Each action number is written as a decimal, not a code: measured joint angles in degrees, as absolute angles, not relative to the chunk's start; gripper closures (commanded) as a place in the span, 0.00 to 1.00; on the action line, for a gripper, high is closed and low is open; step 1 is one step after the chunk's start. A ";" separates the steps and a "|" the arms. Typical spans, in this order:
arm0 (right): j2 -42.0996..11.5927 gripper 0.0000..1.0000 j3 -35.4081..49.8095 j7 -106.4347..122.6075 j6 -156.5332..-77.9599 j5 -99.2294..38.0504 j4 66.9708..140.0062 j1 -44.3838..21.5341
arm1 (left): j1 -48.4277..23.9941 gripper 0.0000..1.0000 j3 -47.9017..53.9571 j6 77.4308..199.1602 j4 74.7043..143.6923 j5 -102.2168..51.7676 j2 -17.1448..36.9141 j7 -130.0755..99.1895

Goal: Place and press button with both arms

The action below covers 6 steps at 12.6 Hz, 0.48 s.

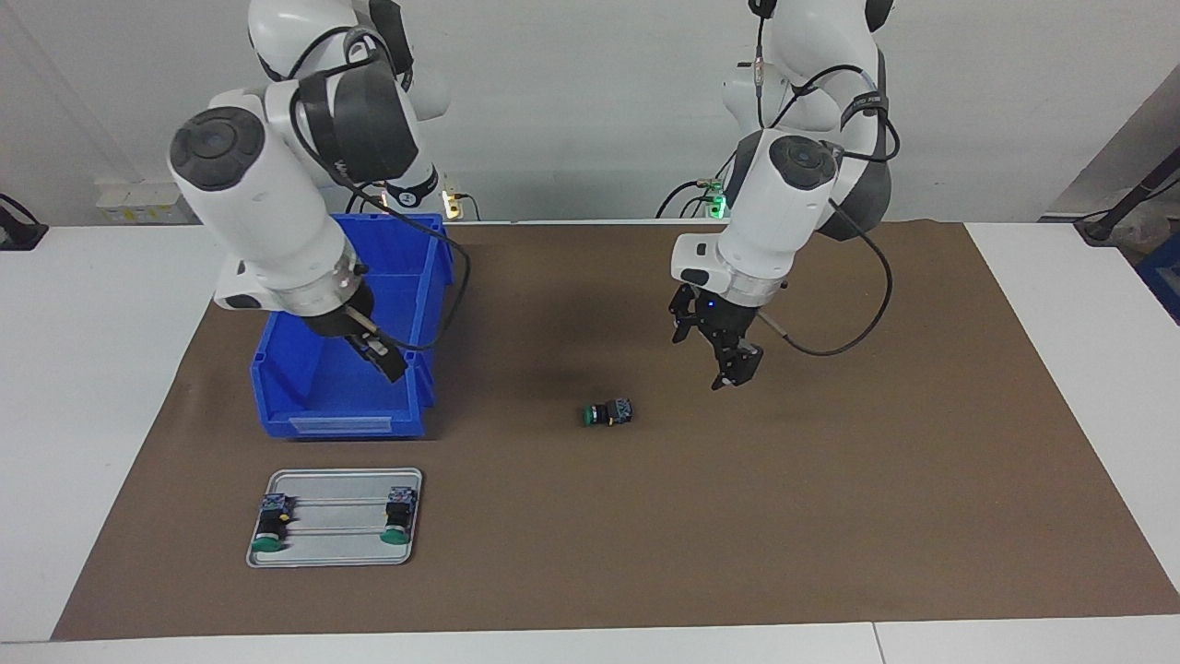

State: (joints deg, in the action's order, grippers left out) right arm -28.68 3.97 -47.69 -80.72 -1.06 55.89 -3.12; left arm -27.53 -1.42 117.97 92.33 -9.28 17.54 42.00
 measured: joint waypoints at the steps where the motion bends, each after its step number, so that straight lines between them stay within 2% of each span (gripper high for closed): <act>1: -27.10 0.23 3.98 -43.20 -79.60 -1.07 56.31 -1.12 | -28.16 0.04 -1.45 118.51 91.43 -9.62 19.18 41.79; 4: -21.35 0.23 3.84 -32.19 -77.95 -1.13 60.17 2.40 | -30.94 0.06 -1.47 121.33 88.85 -9.88 24.20 39.39; 6: -16.92 0.23 3.25 -25.42 -78.30 -1.12 66.05 2.51 | -33.26 0.09 -1.55 122.80 87.11 -9.88 27.34 36.75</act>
